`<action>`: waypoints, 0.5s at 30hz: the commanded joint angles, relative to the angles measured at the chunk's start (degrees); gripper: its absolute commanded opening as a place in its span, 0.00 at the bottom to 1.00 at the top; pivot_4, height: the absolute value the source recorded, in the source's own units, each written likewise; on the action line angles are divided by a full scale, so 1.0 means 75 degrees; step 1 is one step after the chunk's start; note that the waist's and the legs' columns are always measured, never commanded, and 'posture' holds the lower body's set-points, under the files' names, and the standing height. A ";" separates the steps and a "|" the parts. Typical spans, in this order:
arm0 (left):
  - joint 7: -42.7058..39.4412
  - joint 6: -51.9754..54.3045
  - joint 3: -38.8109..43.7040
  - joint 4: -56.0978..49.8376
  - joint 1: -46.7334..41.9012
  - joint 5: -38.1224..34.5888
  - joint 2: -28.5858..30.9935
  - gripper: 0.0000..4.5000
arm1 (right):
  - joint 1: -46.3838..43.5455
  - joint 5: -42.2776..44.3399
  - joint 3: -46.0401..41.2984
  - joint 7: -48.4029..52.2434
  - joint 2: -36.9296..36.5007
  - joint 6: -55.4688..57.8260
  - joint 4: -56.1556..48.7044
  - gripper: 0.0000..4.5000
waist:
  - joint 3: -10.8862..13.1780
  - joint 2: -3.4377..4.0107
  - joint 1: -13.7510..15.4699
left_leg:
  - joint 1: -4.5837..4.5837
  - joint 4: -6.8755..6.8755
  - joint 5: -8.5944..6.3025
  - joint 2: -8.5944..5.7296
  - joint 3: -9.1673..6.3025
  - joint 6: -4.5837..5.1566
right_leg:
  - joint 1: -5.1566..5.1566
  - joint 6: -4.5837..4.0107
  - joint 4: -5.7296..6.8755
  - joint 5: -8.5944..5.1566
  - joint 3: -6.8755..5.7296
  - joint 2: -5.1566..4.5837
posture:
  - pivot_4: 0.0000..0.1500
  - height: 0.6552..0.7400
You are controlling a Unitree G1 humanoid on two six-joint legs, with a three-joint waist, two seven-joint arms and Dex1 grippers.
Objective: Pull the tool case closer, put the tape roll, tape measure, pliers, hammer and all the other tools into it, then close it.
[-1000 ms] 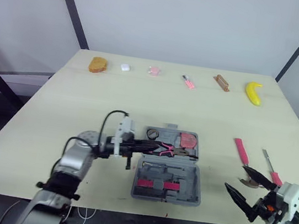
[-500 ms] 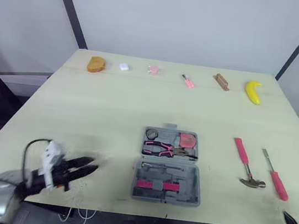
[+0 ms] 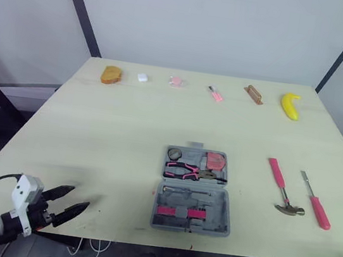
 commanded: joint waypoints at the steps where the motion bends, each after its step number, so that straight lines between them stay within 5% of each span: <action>1: -0.0148 -0.0216 -0.0271 -0.0598 -0.0390 0.0018 0.0185 0.98 | -0.0080 0.0142 0.0028 0.0068 -0.0075 0.0065 -0.0778 1.00 | -0.0001 0.0001 -0.0002 | 0.0000 0.0000 0.0000 0.0000 0.0000 0.0000 | 0.0000 0.0000 0.0000 0.0000 0.0000 0.0000 | 1.00 1.00; 15: -0.1055 0.0333 -0.2125 -0.2394 -0.2314 -0.0293 0.0342 0.98 | -0.1086 -0.0733 0.1724 -0.2165 -0.0012 0.2201 -0.3685 1.00 | 0.0001 0.0004 -0.0094 | -0.0007 -0.0003 0.0000 -0.0001 -0.0005 -0.0001 | -0.0005 0.0030 0.0002 0.0019 0.0003 0.0012 | 1.00 1.00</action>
